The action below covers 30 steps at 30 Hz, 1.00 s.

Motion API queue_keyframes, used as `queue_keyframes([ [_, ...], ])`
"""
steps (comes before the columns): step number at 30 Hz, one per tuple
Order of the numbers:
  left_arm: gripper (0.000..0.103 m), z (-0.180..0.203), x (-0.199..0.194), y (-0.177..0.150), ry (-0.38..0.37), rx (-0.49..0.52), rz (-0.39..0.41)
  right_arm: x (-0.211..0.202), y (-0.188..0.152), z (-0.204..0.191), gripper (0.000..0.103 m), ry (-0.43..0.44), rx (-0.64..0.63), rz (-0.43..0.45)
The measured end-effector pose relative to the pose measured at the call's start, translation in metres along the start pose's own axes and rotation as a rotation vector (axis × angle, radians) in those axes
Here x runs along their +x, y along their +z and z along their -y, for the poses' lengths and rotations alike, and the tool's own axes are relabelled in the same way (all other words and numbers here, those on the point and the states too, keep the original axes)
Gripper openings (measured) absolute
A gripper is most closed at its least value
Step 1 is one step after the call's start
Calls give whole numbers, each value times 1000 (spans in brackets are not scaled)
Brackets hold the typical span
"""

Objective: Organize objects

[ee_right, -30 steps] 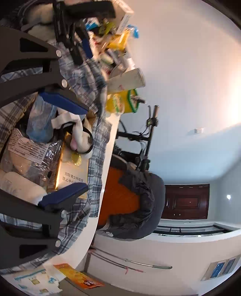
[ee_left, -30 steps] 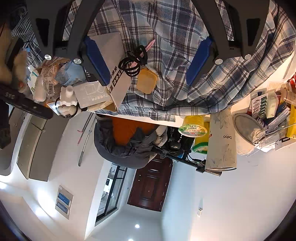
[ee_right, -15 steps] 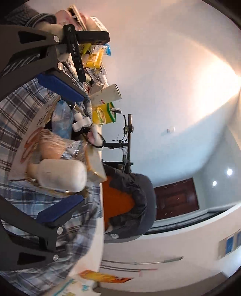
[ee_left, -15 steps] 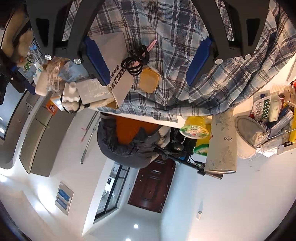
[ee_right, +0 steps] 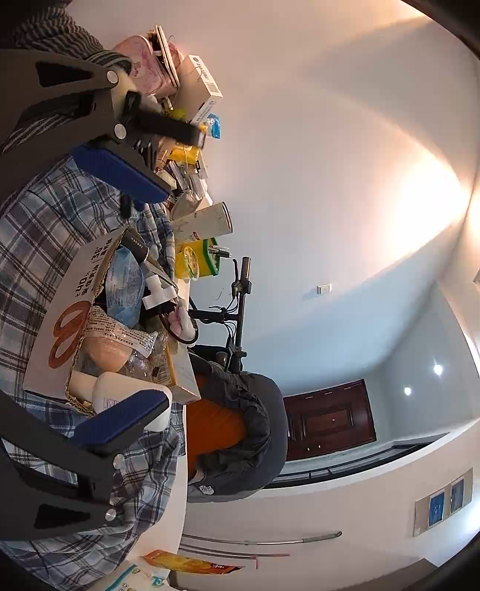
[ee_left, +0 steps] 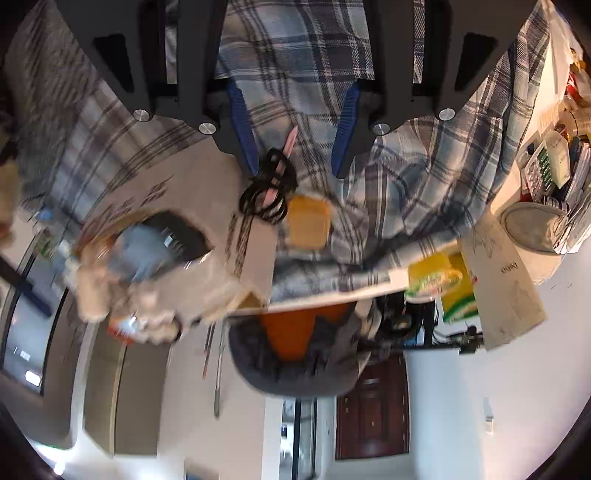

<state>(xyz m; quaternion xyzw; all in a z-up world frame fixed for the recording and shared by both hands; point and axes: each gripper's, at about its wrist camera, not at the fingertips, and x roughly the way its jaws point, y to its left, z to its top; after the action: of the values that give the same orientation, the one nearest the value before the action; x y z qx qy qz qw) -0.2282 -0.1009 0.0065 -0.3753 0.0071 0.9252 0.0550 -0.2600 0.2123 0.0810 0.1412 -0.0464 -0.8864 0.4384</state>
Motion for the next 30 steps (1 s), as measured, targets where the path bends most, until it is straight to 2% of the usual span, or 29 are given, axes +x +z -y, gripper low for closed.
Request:
queue_keyframes([
  [3, 45, 10, 17, 2, 21, 60, -45, 0, -2, 3, 101, -7, 6, -5],
  [7, 45, 26, 41, 5, 89, 160, -113, 2, -4, 0, 101, -3, -5, -19],
  [11, 45, 29, 66, 6, 132, 208, -187, 5, -6, -7, 101, -2, -35, -27],
  [17, 45, 30, 73, 13, 130, 219, -150, 5, -6, -6, 101, -1, -34, -27],
  [21, 45, 35, 72, 16, 104, 260, -109, 7, -7, -4, 101, -3, -28, -32],
  [23, 55, 39, 70, 18, 116, 282, -84, 7, -8, -4, 101, -4, -27, -35],
  [25, 70, 39, 72, 19, 131, 293, -74, 8, -8, -5, 101, -3, -29, -38],
  [30, 70, 35, 73, 21, 91, 279, -72, 10, -10, -6, 101, -6, -33, -50],
])
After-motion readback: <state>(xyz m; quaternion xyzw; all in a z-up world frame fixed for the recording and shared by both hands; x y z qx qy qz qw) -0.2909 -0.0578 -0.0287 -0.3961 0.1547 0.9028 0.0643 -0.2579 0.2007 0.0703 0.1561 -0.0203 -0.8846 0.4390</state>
